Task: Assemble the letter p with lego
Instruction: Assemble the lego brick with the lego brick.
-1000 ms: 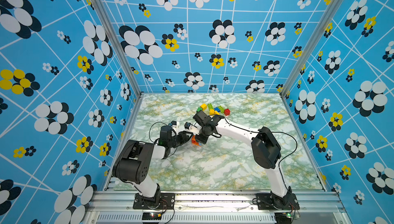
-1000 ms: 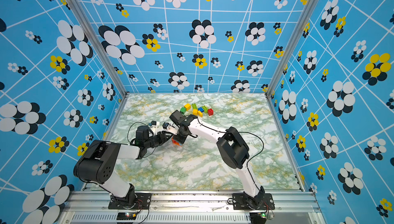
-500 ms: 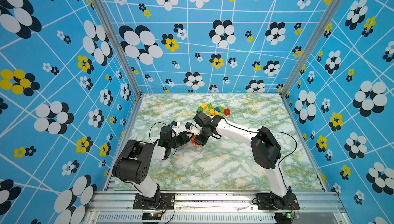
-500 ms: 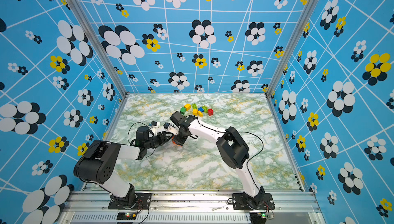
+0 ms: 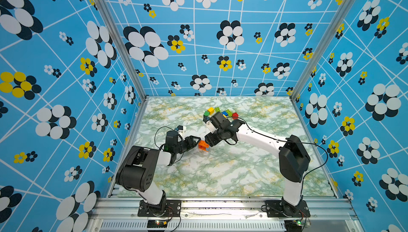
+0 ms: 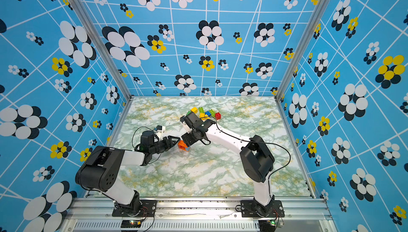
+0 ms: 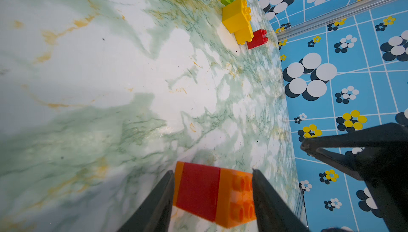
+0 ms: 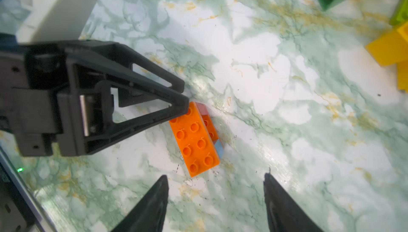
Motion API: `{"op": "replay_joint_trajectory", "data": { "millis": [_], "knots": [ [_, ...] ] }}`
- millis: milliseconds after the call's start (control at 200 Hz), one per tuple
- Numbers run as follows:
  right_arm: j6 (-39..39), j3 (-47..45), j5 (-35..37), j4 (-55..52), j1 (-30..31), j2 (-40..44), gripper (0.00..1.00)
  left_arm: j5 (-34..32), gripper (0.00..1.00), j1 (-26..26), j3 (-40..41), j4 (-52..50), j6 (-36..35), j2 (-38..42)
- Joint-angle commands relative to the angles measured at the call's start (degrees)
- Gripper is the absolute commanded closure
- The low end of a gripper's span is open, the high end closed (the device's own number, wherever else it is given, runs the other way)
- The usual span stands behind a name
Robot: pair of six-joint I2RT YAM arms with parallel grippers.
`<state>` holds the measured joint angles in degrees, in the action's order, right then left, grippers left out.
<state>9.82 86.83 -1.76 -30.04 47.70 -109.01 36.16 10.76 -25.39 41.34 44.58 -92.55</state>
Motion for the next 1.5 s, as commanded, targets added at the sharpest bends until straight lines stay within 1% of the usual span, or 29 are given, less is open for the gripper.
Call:
{"op": "replay_joint_trajectory", "data": {
  "millis": [0,100,250,550,730,935,1144,1369,1494],
  "knots": [
    [14.2,-4.8,3.5,3.5,-0.1,1.5,0.33,-0.6,0.42,0.9,0.9,0.1,-0.6,0.9],
    [18.4,-8.0,2.5,7.5,-0.1,2.9,0.34,-0.9,0.43,1.3,0.7,-0.4,-1.0,0.9],
    [21.6,-10.0,1.6,11.5,-0.1,2.9,0.34,-1.4,0.43,1.7,0.0,-1.7,-1.8,0.9],
    [23.5,-11.1,0.6,14.3,-0.1,1.1,0.35,-2.2,0.45,2.0,-0.1,-2.7,-2.4,0.5],
    [23.8,-11.2,1.8,13.6,-0.1,-0.7,0.40,-2.8,0.47,2.4,-0.2,-3.3,-2.8,0.2],
    [23.9,-13.9,1.8,14.3,0.1,-1.2,0.45,-4.3,0.49,3.0,0.9,-4.1,-3.1,0.5],
    [22.8,-14.3,4.2,13.5,1.2,-2.1,0.46,-6.1,0.50,4.1,2.4,-3.8,-3.4,0.5],
    [21.1,-13.3,10.2,10.5,2.6,-3.3,0.48,-7.3,0.54,4.4,4.8,-0.7,-2.2,-0.9],
    [20.4,-13.5,11.7,9.8,2.7,-3.4,0.49,-7.8,0.56,4.7,5.4,0.1,-2.1,-1.6]
  ]
}}
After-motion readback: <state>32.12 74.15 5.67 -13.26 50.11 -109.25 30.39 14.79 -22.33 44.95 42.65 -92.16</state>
